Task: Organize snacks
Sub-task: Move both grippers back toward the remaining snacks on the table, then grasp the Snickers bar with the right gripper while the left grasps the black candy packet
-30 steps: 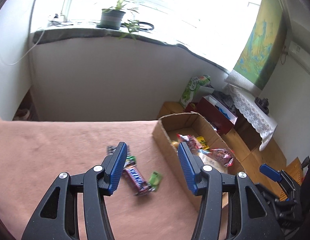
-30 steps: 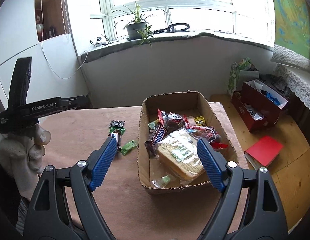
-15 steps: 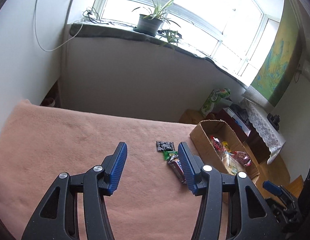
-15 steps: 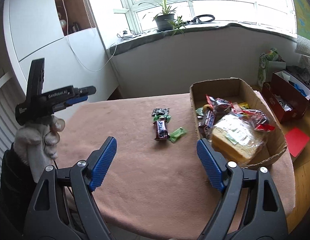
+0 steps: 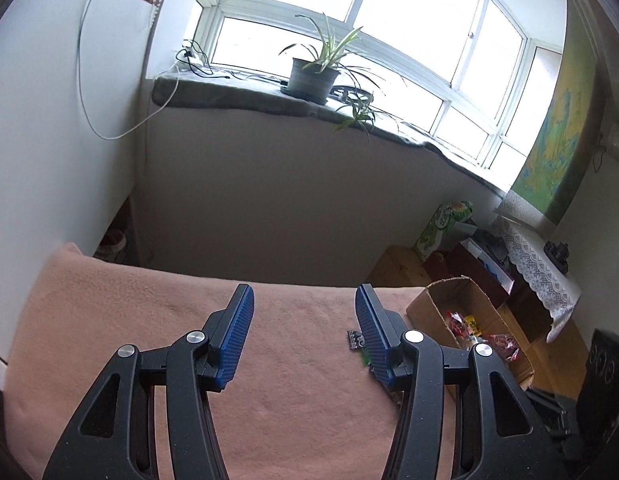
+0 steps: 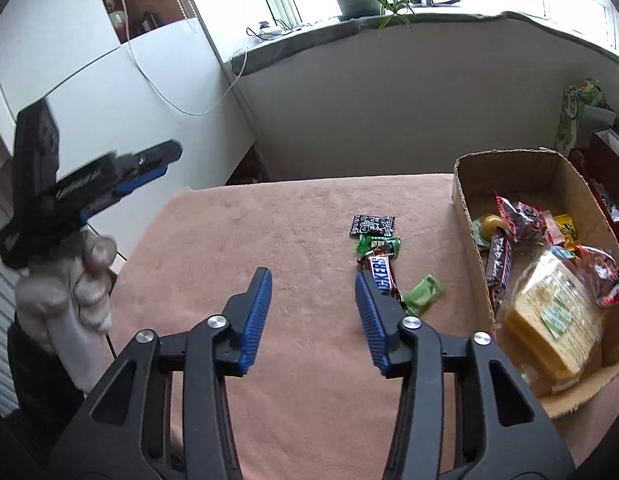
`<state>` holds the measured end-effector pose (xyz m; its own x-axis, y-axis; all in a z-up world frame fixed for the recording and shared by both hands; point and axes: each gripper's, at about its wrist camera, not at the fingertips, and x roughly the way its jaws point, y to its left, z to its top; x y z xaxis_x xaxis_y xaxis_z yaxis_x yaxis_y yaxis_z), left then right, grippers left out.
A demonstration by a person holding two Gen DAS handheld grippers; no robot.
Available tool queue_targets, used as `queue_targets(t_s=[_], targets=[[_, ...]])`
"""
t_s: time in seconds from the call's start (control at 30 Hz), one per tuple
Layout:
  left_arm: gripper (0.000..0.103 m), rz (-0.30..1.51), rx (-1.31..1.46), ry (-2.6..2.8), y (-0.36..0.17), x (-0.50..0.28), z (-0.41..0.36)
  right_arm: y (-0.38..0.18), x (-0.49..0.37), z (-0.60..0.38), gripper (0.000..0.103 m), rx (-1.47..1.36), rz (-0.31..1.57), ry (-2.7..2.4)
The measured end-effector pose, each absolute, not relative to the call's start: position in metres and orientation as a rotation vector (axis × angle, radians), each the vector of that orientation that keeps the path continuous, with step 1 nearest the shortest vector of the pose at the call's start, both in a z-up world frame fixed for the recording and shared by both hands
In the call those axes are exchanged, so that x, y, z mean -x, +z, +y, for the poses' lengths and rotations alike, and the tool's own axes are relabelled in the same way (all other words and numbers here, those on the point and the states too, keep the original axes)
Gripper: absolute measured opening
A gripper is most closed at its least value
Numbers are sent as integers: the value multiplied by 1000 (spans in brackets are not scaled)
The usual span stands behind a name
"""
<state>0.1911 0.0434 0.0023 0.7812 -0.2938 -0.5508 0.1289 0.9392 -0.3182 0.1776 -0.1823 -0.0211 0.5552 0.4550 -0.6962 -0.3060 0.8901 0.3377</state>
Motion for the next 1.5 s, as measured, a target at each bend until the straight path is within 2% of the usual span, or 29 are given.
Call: queue_targets(t_s=[0.1,0.17,0.23,0.3,0.47,0.63,1.0,1.07,1.1,1.13,1.2,1.5], targets=[[52,659,299,-258,-13,-187,45,-34,-226,-184,33,-224,967,413],[52,675,300,-266,-20,-188,46,-44,-256,-184,31,-237,1013,378],[52,682,317,-273,-26,-186,52,-56,-283,-182,21,-233,1053,332],[52,683,337,-275,-29,-183,61,-72,-305,-179,19,-239,1104,311],[52,688,360,-276,-34,-178,79,-101,-334,-167,19,-200,1165,241],[52,729,313,-290,-43,-193,75,-108,-311,-165,19,-218,1152,238],[52,875,84,-484,-69,-277,-21,-109,-265,-186,19,-283,1078,229],[52,906,67,-528,-78,-287,-35,-109,-258,-193,20,-300,1072,218],[52,914,38,-537,-82,-291,-43,-109,-254,-195,27,-307,1067,216],[51,915,10,-539,-84,-290,-51,-109,-250,-198,39,-306,1060,217],[49,920,-46,-572,-89,-289,-64,-111,-243,-198,45,-291,1053,220],[49,934,-262,-625,-107,-283,-90,-122,-242,-191,45,-274,1053,253]])
